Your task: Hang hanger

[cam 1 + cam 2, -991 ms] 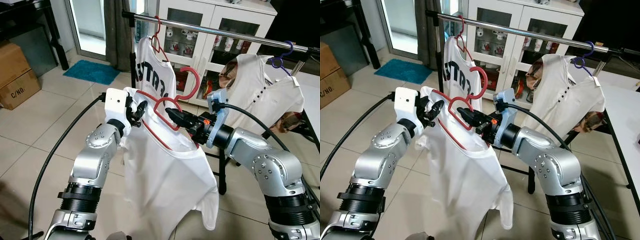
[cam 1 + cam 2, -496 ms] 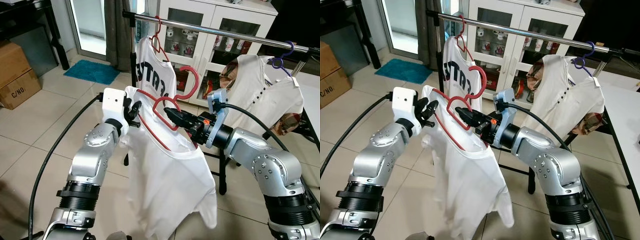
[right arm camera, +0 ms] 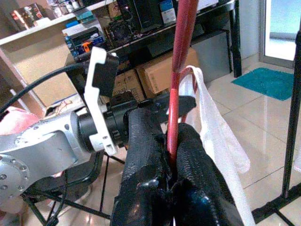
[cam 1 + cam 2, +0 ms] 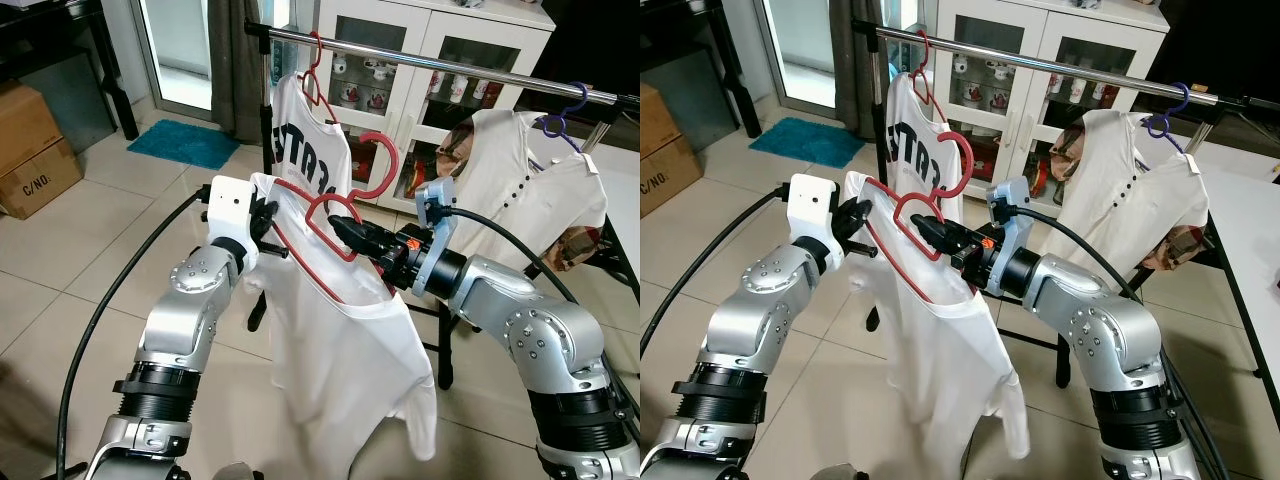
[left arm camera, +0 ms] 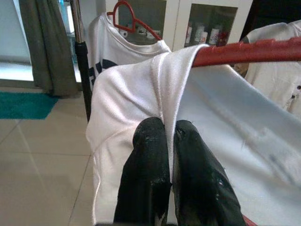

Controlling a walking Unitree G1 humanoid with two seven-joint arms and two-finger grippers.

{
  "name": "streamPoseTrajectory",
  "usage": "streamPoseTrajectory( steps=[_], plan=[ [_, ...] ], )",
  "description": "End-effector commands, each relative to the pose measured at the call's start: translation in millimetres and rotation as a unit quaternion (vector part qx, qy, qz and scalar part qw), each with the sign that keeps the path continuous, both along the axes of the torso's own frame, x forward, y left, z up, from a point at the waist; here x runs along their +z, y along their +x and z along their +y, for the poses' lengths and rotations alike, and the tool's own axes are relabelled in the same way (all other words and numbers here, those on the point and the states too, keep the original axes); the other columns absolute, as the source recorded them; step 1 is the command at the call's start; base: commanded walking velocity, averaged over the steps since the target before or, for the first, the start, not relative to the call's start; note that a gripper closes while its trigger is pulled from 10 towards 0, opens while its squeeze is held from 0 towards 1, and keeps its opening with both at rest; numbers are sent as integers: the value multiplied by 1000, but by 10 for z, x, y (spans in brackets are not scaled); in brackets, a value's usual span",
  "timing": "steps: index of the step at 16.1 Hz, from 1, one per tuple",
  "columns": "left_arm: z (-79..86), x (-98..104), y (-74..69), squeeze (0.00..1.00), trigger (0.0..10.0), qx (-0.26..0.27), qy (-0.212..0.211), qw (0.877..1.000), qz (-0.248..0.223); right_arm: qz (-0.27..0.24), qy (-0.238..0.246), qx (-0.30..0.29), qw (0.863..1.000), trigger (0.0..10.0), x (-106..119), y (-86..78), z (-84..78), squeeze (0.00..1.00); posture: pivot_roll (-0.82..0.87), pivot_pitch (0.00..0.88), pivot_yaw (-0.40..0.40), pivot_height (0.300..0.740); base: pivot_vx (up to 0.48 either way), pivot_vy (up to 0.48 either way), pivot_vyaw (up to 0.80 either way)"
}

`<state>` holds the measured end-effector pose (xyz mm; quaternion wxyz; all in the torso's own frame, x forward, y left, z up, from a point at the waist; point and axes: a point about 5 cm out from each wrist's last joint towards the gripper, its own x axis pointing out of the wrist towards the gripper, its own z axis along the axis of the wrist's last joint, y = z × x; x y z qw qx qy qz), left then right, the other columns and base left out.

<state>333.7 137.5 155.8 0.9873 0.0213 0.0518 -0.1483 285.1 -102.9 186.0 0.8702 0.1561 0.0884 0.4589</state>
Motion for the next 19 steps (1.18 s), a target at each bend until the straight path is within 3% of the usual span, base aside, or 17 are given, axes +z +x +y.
streamPoseTrajectory(
  steps=[1,5,10,13,15,19],
  plan=[
    [-7,53,-6,0,0,-3,7,1000,-6,-19,6,0,1000,10000,62,-15,-34,0,-28,0,-69,710,0,0,0],
    [205,178,2,0,0,-40,83,996,5,-21,-64,13,998,10000,-93,-63,-53,0,-27,0,-72,710,0,0,0],
    [362,327,43,0,0,-87,153,984,32,-30,-107,51,992,10000,-155,-122,-11,0,-27,0,-70,710,0,0,0],
    [386,335,40,0,0,-105,177,977,51,-27,-128,64,989,10000,-214,-155,2,0,-27,0,-70,710,0,0,0],
    [328,271,-101,0,0,-163,188,964,99,-8,-152,36,988,10000,-296,-114,-68,0,-29,0,-66,710,0,0,0],
    [421,220,-120,0,0,-155,211,959,110,-17,-158,50,986,10000,-294,-118,-96,0,-24,0,-75,710,0,0,0]
  ],
)
